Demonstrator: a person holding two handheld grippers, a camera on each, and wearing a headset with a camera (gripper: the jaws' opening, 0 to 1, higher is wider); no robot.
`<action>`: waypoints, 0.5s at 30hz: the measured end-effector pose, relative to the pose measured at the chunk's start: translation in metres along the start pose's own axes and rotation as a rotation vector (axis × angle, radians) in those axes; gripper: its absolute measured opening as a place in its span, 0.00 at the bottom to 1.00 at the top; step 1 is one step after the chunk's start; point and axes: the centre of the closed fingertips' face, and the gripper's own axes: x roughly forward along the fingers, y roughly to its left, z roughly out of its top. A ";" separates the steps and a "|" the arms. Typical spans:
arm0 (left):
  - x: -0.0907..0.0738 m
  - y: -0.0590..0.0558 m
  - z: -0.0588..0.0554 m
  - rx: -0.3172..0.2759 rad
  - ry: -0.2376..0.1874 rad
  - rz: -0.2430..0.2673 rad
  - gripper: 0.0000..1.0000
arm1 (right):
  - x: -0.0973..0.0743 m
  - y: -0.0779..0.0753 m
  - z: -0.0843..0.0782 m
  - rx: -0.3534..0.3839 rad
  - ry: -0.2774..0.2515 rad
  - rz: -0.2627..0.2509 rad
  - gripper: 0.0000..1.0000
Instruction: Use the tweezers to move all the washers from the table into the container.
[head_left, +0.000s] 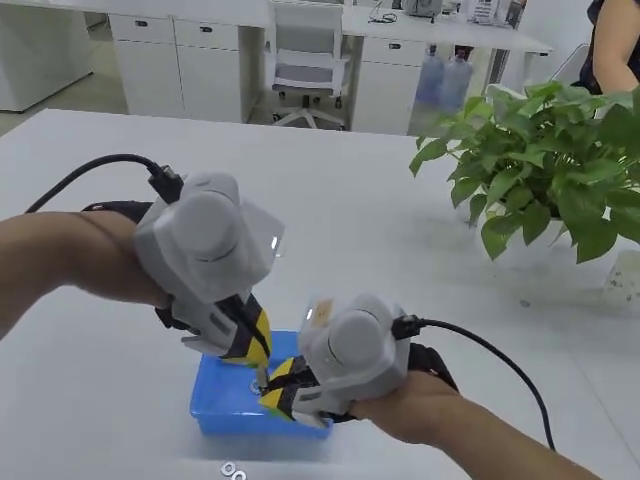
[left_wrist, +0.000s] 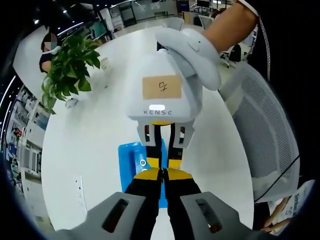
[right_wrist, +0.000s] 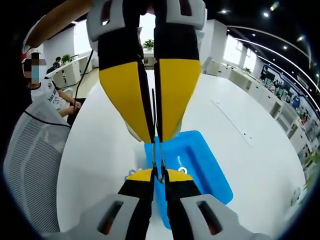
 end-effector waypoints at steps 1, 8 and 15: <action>0.001 0.001 0.000 0.001 0.001 0.001 0.06 | 0.001 -0.002 -0.002 -0.003 0.003 -0.002 0.09; 0.011 0.008 -0.006 0.003 0.006 0.003 0.06 | 0.004 -0.012 -0.013 0.004 0.009 0.002 0.09; 0.022 0.015 -0.008 0.001 -0.007 -0.002 0.06 | 0.009 -0.017 -0.022 0.013 0.020 0.003 0.09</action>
